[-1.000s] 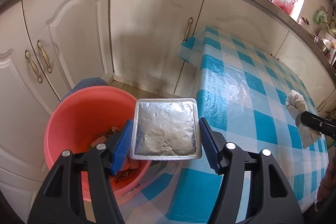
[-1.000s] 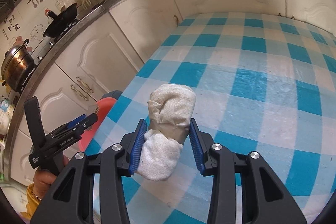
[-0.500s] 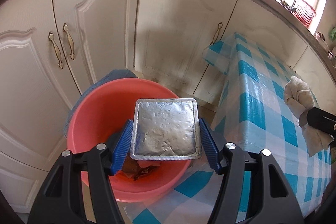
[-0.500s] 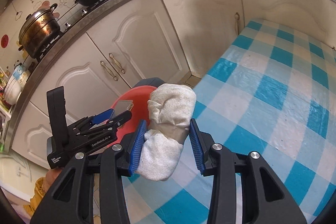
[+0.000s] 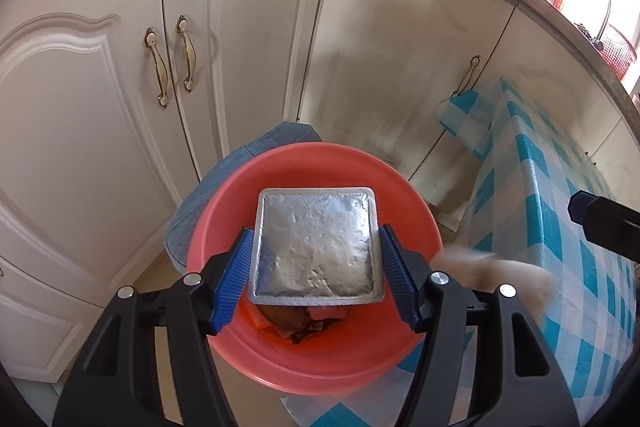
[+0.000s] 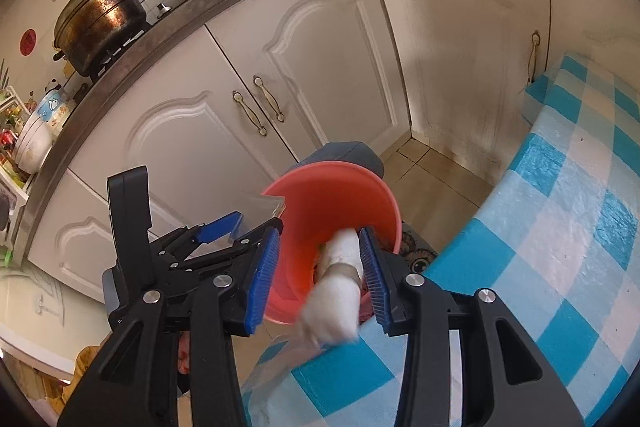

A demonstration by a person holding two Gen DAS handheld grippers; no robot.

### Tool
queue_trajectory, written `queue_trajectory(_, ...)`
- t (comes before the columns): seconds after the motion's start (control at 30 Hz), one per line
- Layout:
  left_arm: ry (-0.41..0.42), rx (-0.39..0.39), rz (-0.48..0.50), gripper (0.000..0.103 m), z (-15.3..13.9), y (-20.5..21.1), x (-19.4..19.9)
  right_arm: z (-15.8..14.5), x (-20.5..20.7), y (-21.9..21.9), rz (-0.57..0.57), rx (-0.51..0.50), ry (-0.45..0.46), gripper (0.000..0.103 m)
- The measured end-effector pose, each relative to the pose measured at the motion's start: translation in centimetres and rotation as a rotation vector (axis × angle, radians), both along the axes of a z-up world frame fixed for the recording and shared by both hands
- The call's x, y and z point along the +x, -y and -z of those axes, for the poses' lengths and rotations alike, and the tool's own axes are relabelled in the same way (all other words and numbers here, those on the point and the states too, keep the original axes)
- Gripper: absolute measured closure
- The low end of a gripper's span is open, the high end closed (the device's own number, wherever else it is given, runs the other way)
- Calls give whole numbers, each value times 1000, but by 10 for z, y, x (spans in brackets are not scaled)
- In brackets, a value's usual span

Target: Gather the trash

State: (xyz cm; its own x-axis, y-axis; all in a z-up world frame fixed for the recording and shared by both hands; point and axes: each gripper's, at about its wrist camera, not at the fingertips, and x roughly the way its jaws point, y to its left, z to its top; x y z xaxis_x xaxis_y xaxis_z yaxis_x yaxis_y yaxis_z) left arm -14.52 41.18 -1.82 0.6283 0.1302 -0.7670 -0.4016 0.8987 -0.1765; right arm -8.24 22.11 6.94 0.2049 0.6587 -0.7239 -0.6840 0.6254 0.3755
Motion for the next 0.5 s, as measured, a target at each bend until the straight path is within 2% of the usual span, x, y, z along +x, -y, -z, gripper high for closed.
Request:
queue_trajectory(0.07,-10,-4,-6,40,5,-2,2,5,1,-9,-12,-9,-9,58)
queue_trajectory(0.1,-19,-5,-9,40,8,-4,3,7,1,-10,-13,-11,-14,50)
queue_trajectory(0.2,-41,-17,-8,38,17,-4,6,12,4,-9,6,-11,-25,37)
queue_trajectory(0.27,-52,-17,-17,35,22,-5,7,14,6,-1,24,-18,-19,30)
queue_trajectory(0.3,-62,-15,-24,28,25,-6,8,14,8,4,47,-23,-16,23)
queue_trajectory(0.33,-72,-13,-32,22,27,-6,9,14,11,11,72,-24,-18,21)
queue_trajectory(0.43,-78,-12,-35,19,28,-6,9,15,21,30,130,-8,-36,20)
queue_trajectory(0.5,-82,0,-42,15,26,-6,11,14,26,43,175,-10,-30,15)
